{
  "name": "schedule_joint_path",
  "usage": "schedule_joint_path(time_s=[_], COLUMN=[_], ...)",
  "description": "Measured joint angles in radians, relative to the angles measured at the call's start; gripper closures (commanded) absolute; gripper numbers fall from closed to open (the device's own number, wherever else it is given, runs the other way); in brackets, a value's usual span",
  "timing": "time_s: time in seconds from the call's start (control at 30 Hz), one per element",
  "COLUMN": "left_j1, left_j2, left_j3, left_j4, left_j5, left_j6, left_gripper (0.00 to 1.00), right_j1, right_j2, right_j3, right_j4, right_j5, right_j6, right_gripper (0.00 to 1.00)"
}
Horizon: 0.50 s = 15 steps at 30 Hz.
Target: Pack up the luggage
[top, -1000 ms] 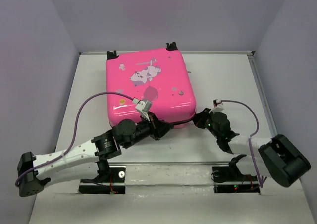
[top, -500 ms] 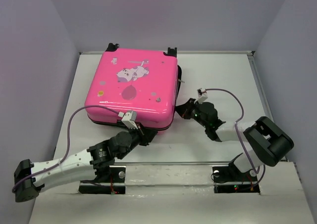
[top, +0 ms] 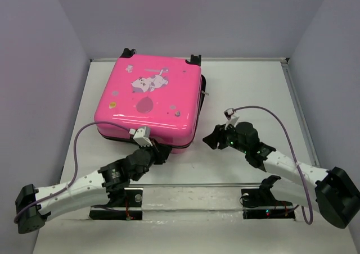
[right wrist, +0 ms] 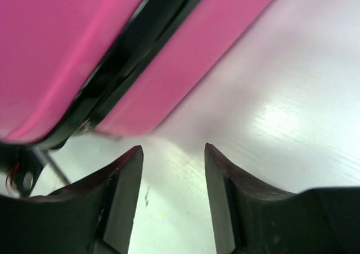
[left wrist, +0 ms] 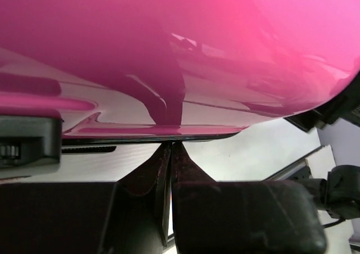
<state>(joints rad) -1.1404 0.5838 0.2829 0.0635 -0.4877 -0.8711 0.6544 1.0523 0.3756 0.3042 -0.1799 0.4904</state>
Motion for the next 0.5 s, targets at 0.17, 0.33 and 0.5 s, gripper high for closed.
schedule_joint_path(time_s=[0.17,0.33,0.5], left_j1=[0.054,0.07,0.075], left_j2=[0.028,0.039,0.039], left_j3=[0.0,0.0,0.0], left_j4=[0.015,0.022,0.022], left_j5=[0.053,0.076,0.086], left_j6=[0.036,0.055,0.059], left_gripper=[0.87,0.87,0.87], right_j1=[0.058,0.148,0.152], right_j2=[-0.036,0.038,0.104], right_j3=[0.005,0.045,0.062], right_j4=[-0.034,-0.027,0.031], right_j5=[-0.086,-0.109,-0.107], right_j6=[-0.105,-0.22,-0.298], right_gripper=[0.41,0.4,0.4])
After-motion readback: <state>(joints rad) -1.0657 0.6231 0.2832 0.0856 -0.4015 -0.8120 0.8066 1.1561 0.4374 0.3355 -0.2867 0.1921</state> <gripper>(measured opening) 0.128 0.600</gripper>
